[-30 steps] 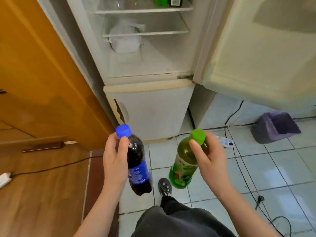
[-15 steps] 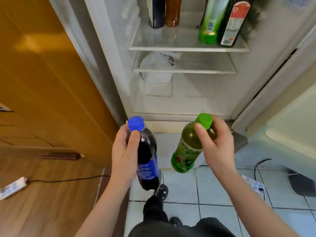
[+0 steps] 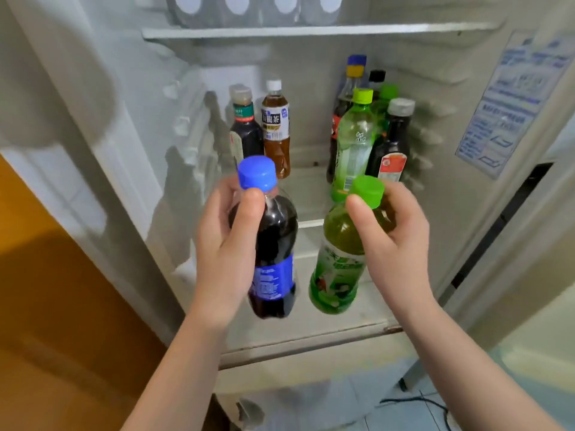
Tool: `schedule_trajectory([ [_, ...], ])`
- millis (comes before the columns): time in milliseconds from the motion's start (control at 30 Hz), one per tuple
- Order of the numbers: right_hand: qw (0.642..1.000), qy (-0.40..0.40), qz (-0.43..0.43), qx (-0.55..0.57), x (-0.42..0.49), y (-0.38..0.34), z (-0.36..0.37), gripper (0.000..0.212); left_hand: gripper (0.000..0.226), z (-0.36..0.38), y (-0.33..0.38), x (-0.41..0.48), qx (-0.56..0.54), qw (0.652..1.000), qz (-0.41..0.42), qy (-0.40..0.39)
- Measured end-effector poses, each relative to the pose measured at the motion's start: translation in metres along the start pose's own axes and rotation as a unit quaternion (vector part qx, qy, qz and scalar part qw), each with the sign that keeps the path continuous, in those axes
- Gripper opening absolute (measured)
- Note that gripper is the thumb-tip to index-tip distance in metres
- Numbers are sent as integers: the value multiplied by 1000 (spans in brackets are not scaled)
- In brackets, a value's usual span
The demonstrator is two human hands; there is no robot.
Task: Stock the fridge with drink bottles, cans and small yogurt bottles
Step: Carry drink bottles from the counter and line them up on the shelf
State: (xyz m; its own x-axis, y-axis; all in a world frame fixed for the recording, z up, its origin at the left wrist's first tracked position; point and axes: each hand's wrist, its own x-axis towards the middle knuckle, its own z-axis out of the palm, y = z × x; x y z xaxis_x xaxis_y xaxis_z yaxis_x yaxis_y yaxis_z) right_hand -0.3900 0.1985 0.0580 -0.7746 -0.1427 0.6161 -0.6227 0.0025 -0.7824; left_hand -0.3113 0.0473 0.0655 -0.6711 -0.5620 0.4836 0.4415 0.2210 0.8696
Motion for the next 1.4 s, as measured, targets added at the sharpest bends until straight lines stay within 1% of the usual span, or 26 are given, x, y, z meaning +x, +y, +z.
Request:
schedule_trajectory([
  [100, 999, 20, -30, 15, 40, -5, 18, 20, 20, 11, 5, 42, -17, 998, 47, 38],
  [200, 998, 19, -54, 12, 74, -4, 35, 19, 20, 18, 4, 77, 11, 993, 83, 78],
  [300, 997, 28, -72, 15, 101, 3, 51, 13, 27, 23, -2, 108, 34, 991, 85, 98],
  [367, 996, 36, -80, 14, 118, 10, 62, 16, 28, 25, -8, 127, 63, 987, 95, 115],
  [433, 996, 24, -83, 4, 132, 18, 74, 21, 28, 28, -16, 144, 90, 982, 99, 130],
  [500, 997, 10, -80, -8, 144, 27, 86, 20, 33, 30, -25, 158, 114, 979, 92, 143],
  [567, 997, -2, -80, -21, 152, 37, 97, 18, 27, 32, -35, 169, 138, 975, 90, 148],
  [667, 997, -17, -68, -32, 161, 52, 108, 18, 18, 34, -50, 178, 156, 974, 79, 147],
  [833, 997, -50, -43, -40, 169, 72, 115, 23, 18, 35, -73, 183, 173, 973, 52, 147],
  [933, 996, -66, -39, -40, 169, 79, 115, 25, 19, 36, -79, 188, 165, 974, 44, 147],
  [967, 996, -72, -34, -39, 168, 80, 116, 25, 21, 35, -81, 188, 161, 975, 44, 149],
  [1033, 996, -82, -8, -28, 165, 84, 116, 31, 39, 34, -82, 185, 151, 976, 42, 150],
  [1133, 993, -96, 67, 1, 145, 97, 110, 57, 63, 23, -93, 174, 85, 987, 40, 132],
  [1200, 986, -116, 116, 12, 125, 111, 105, 64, 80, 13, -107, 160, 52, 992, -7, 111],
  [1233, 983, -134, 127, -6, 116, 117, 103, 63, 76, 9, -116, 149, 59, 994, -18, 91],
  [1300, 976, -166, 114, -84, 103, 126, 101, 61, 61, 6, -132, 124, 114, 992, -19, 47],
  [1333, 973, -171, 100, -115, 100, 129, 101, 61, 62, 5, -138, 113, 141, 989, -20, 29],
  [1400, 973, -168, 82, -138, 100, 133, 102, 62, 73, 5, -146, 104, 200, 979, -7, 22],
])
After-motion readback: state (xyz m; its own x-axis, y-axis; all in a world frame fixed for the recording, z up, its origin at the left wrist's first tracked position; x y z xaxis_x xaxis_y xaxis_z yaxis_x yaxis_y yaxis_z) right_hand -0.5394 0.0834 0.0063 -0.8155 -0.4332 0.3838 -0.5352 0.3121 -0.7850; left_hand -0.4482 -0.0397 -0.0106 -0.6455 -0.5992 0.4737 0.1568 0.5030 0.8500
